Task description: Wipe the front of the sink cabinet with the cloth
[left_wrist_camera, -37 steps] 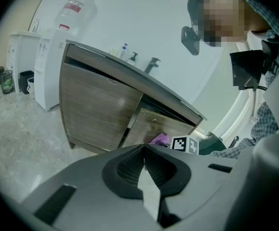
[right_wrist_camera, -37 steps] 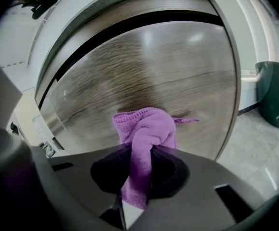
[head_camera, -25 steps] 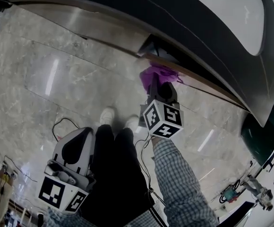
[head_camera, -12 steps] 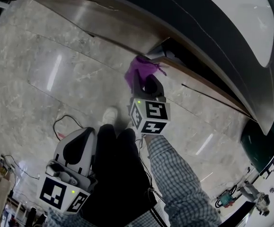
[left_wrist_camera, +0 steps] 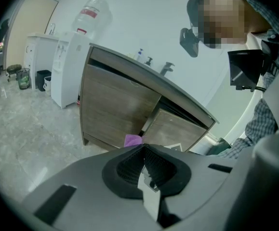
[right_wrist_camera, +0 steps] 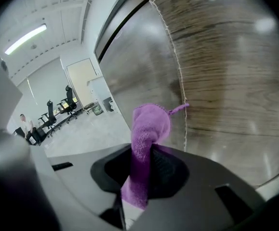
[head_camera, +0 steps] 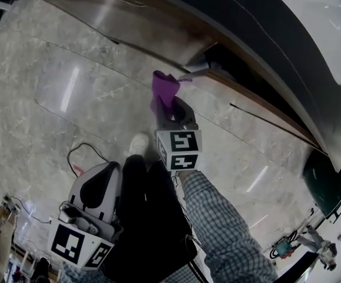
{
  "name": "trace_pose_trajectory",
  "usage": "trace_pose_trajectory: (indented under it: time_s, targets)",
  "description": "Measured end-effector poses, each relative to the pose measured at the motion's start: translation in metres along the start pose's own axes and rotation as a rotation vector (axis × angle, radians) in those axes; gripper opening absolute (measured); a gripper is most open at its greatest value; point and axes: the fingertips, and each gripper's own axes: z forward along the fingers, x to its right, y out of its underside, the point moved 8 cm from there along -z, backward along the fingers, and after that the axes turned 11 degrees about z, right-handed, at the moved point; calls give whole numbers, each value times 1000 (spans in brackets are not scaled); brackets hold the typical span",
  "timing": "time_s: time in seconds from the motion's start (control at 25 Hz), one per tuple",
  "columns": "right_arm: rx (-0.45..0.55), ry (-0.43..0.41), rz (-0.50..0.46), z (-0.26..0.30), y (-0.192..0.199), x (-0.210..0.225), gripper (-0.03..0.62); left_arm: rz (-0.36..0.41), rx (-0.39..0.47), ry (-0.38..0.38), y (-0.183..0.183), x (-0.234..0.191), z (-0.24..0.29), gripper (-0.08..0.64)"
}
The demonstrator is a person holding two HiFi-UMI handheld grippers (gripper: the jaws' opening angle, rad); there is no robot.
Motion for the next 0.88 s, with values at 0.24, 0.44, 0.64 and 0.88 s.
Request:
trace_pose_trajectory:
  time_s: [0.24,0.44,0.64,0.88]
  targets:
    - [-17,55,-15,0,7,27,77,4,0,1,2,5,6,11]
    - [-2,128,-14,-9,3,55,77,11,-2,11,4,7,8,11]
    - [29,190,20,-28,2,84,77,29,-16,33,3,20,19,11]
    - [67,258,49,-54,-6,120,77,67,-33,82,-5,41,33,11]
